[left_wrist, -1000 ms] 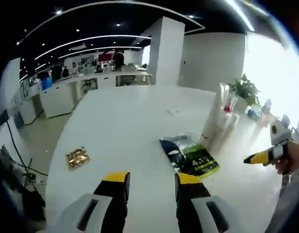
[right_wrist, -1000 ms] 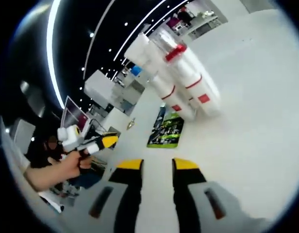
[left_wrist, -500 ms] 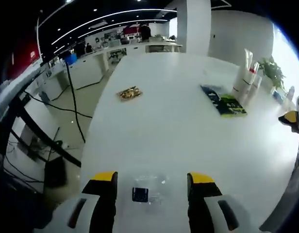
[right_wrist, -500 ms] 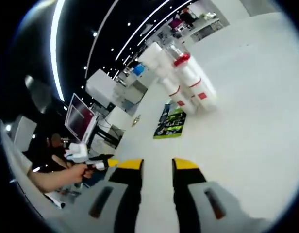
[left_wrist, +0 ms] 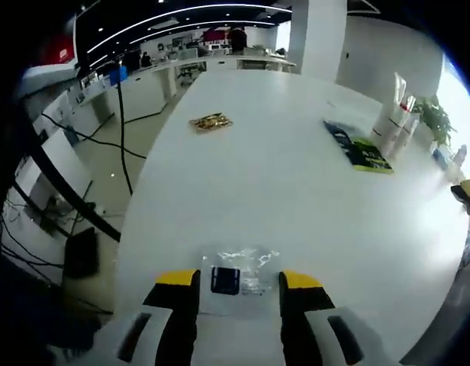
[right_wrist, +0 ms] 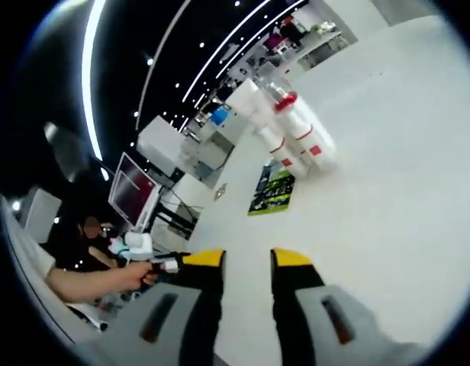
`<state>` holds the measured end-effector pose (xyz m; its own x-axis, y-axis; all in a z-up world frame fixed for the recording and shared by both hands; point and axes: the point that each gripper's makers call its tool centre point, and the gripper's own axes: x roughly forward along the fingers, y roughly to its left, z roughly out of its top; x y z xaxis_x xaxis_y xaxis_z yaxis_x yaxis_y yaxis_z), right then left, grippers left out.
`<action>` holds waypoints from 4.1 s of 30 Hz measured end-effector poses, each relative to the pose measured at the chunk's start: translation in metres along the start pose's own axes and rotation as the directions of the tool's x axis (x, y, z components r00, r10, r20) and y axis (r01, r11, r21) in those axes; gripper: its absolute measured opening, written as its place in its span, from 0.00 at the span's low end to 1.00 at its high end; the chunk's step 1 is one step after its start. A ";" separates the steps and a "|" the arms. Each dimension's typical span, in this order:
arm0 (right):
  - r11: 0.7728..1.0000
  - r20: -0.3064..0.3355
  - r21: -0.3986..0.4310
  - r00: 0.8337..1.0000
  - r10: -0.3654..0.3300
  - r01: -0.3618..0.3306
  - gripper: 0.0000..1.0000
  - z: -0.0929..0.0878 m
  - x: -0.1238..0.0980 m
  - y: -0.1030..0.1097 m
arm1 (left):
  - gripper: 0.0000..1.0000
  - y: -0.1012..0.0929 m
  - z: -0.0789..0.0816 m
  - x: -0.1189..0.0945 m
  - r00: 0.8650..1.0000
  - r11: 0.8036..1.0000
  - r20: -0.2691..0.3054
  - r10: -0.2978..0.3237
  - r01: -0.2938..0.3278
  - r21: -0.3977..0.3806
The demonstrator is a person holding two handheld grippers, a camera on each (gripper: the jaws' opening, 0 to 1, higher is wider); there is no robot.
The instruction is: Arrange the skincare products in the storage area until every visible bottle or jar stands upright without overlapping.
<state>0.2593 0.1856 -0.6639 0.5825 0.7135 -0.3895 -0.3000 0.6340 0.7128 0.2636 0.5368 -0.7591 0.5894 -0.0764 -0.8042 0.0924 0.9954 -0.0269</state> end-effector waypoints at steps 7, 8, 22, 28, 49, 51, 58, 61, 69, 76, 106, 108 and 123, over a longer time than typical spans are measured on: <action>1.000 0.013 -0.004 1.000 -0.001 0.001 0.25 0.001 -0.008 0.003 | 0.42 -0.001 -0.002 -0.002 1.000 1.000 -0.018 0.001 -0.002 -0.031; 1.000 0.020 -0.001 1.000 -0.003 0.003 0.25 0.001 -0.010 0.003 | 0.42 -0.003 -0.001 -0.003 1.000 0.998 -0.013 -0.017 0.016 -0.064; 1.000 0.010 0.009 1.000 0.014 -0.014 0.25 -0.011 -0.007 0.019 | 0.42 -0.030 0.017 -0.027 0.991 0.990 0.077 -0.109 0.115 -0.083; 0.999 -0.004 0.006 0.999 0.051 -0.051 0.25 -0.017 0.000 0.039 | 0.42 -0.058 0.030 -0.045 0.975 0.978 0.128 -0.183 0.194 -0.082; 0.971 -0.091 0.107 0.970 0.224 -0.214 0.33 -0.050 0.007 0.108 | 0.42 -0.216 0.051 -0.109 0.842 0.852 0.153 -0.517 0.489 0.187; 0.968 -0.092 0.118 0.968 0.233 -0.222 0.33 -0.052 0.007 0.111 | 0.42 -0.229 0.052 -0.116 0.823 0.832 0.149 -0.547 0.516 0.204; 0.952 -0.070 0.192 0.965 0.254 -0.236 0.31 -0.049 0.005 0.117 | 0.42 -0.261 0.047 -0.136 0.791 0.777 0.116 -0.600 0.543 0.319; 0.948 -0.090 0.214 0.962 0.258 -0.234 0.29 -0.052 0.003 0.118 | 0.42 -0.273 0.044 -0.147 0.779 0.734 0.093 -0.621 0.535 0.417; 0.937 -0.144 0.258 0.949 0.279 -0.236 0.05 -0.060 -0.003 0.120 | 0.43 -0.292 0.036 -0.158 0.765 0.664 0.043 -0.643 0.528 0.530; 0.934 -0.160 0.254 0.942 0.296 -0.251 0.03 -0.063 -0.009 0.119 | 0.44 -0.292 0.030 -0.160 0.748 0.635 0.019 -0.664 0.550 0.542; 0.865 -0.076 0.255 0.883 0.463 -0.432 0.11 -0.041 -0.028 0.148 | 0.00 -0.270 0.047 -0.189 0.450 0.350 0.291 -0.845 0.874 -0.336; 0.858 -0.046 0.259 0.881 0.471 -0.445 0.11 -0.037 -0.028 0.148 | 0.00 -0.267 0.054 -0.190 0.445 0.316 0.352 -0.823 0.875 -0.368; 0.805 0.062 0.326 0.861 0.504 -0.495 0.02 -0.022 -0.033 0.155 | 0.15 -0.281 0.047 -0.194 0.422 0.288 0.359 -0.832 0.883 -0.370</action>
<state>0.1768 0.2667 -0.5530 0.3977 0.9155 0.0603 -0.2832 0.0600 0.9572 0.1607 0.2694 -0.5674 0.4602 -0.8818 -0.1035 0.2507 0.2409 -0.9376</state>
